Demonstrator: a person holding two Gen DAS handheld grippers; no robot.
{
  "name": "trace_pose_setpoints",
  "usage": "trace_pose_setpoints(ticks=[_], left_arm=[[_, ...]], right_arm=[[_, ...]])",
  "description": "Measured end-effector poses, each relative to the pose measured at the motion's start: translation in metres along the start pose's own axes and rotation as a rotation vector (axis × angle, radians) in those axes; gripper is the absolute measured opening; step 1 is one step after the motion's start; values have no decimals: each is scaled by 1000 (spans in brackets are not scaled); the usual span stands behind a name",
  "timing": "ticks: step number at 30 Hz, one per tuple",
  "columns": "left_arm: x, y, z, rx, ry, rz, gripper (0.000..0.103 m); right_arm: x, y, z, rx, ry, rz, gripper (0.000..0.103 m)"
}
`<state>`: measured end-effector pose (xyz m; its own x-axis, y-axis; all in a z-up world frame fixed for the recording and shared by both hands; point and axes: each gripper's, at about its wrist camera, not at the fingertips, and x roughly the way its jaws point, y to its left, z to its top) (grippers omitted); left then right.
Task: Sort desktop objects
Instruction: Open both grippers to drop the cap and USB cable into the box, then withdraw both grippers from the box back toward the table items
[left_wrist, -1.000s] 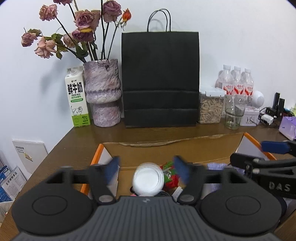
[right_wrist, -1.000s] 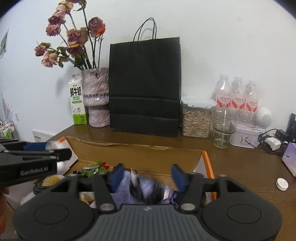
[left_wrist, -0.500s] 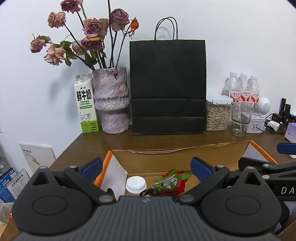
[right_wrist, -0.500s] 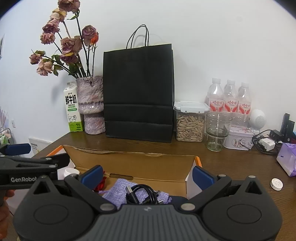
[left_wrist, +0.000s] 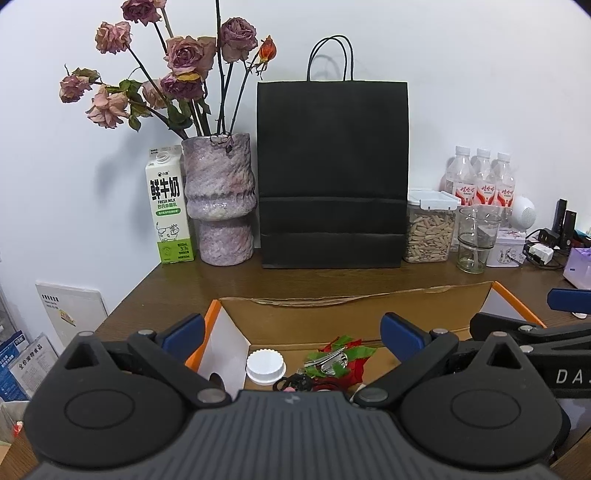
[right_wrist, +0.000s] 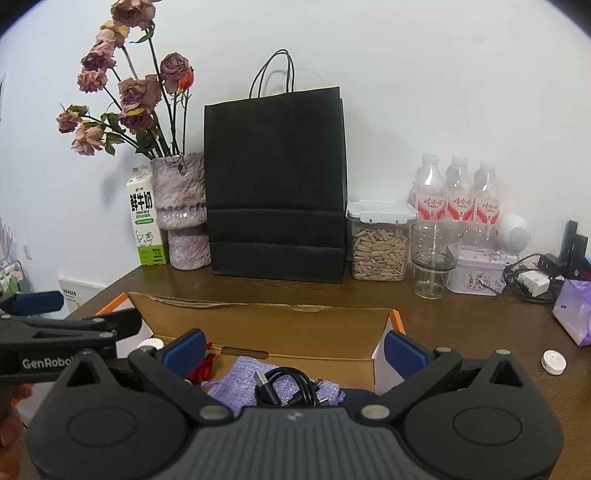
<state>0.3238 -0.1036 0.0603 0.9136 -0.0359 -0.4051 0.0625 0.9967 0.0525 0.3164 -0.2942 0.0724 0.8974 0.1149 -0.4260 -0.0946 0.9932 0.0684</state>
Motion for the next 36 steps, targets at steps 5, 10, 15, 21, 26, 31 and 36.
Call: trace_pose_setpoints(ticks=[5,10,15,21,26,31,36], left_arm=[[-6,2,3,-8,-11,-4,103],[-17,7,7,-22,-21,-18,103],[-31,10,8,-15,-35,-20,103],[-53,22,7,-26,-49,-19,103],[-73,35,1,-27,-54,-9,103],[-92,53,-12,-34,-46,4,103],[-104,70,-28,-31,-23,16,103]], right_arm=[[-3,0,0,0,-2,-10,103],[-14,2,1,5,-18,-15,103],[-30,7,2,-9,-40,-28,103],[-54,14,2,-23,-54,-31,103],[-75,24,-5,-50,-54,-29,103],[-96,36,-19,-90,-48,-6,103],[-111,50,-39,-129,-24,12,103]])
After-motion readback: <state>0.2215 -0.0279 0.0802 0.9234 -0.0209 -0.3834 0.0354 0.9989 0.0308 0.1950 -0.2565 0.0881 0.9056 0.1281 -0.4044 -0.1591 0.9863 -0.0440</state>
